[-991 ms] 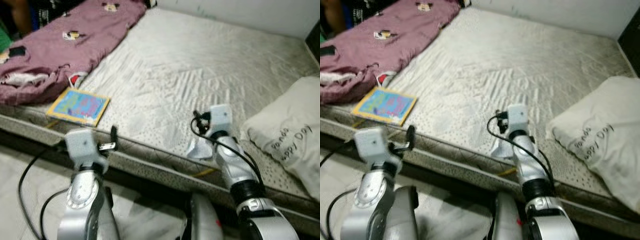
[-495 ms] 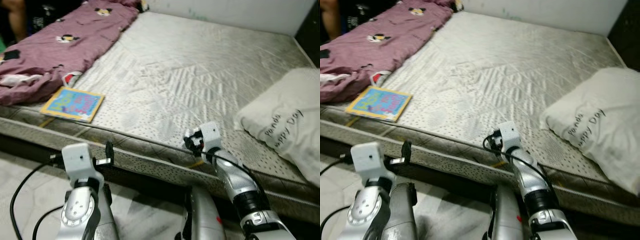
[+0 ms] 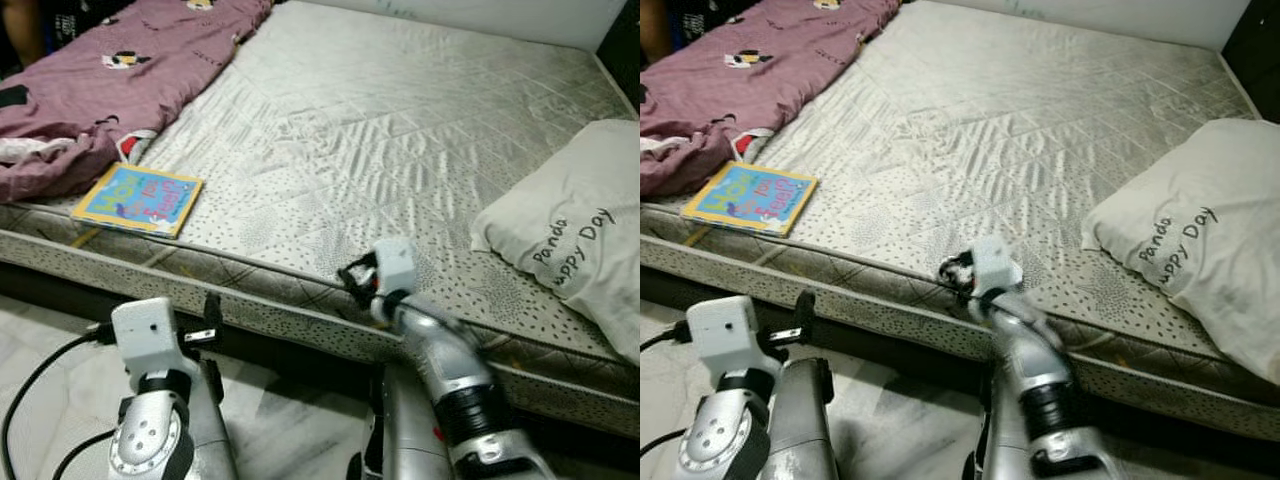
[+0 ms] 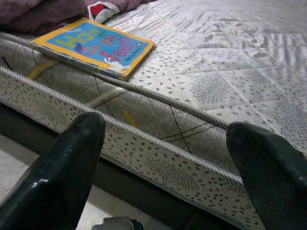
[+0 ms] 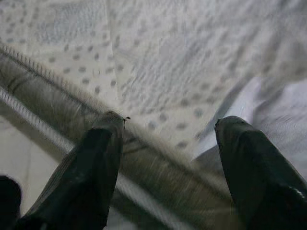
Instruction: Clean up the room
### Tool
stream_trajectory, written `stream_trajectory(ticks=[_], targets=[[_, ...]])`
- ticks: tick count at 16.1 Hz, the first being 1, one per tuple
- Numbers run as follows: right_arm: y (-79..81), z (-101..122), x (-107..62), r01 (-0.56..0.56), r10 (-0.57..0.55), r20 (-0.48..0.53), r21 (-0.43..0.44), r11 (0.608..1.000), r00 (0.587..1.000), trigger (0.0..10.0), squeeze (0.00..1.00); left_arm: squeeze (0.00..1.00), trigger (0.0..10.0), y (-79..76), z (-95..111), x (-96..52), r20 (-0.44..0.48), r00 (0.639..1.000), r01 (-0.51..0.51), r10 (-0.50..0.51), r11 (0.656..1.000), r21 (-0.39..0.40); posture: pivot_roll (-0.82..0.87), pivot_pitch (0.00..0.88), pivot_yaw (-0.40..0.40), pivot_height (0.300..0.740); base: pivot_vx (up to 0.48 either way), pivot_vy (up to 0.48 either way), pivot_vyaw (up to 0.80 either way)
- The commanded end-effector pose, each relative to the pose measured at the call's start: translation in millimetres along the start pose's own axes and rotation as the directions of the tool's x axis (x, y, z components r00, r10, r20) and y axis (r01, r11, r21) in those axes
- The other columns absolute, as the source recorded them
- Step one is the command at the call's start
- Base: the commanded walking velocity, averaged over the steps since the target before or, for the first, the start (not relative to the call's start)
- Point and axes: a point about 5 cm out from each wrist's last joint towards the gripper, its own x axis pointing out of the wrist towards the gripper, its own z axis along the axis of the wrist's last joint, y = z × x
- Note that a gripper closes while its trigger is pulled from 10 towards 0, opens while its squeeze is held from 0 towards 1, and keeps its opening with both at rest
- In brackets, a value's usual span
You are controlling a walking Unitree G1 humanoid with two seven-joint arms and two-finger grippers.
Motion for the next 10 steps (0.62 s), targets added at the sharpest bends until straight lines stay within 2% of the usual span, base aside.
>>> stream_trajectory(ticks=[1,5,7,10], targets=[[6.8,3,6.0,0.027,-0.027,0.013,-0.010,1.000,1.000,10.0,0.00,0.00,10.0,1.3,3,-6.3,-0.001,1.000,-0.013,0.013,1.000,0.007,0.16,0.100,-0.083,0.516,0.000,0.000,0.00],[19.0,13,20.9,0.123,-0.123,0.056,0.011,0.992,0.991,10.0,0.00,0.00,10.0,6.7,5,-13.1,-0.009,1.000,-0.029,0.029,0.999,0.024,0.18,0.107,-0.077,0.516,0.000,0.000,0.00],[22.9,27,26.0,0.167,-0.168,0.101,0.027,0.986,0.981,10.0,0.00,0.00,10.0,5.9,9,-14.3,-0.004,1.000,-0.031,0.031,0.999,0.025,0.20,0.116,-0.078,0.516,0.000,0.000,0.00],[24.2,37,27.2,0.163,-0.167,0.133,0.037,0.986,0.977,10.0,0.00,0.00,10.0,6.7,9,-19.1,-0.011,0.999,-0.038,0.038,0.999,0.022,0.20,0.126,-0.083,0.516,0.000,0.000,0.00]])
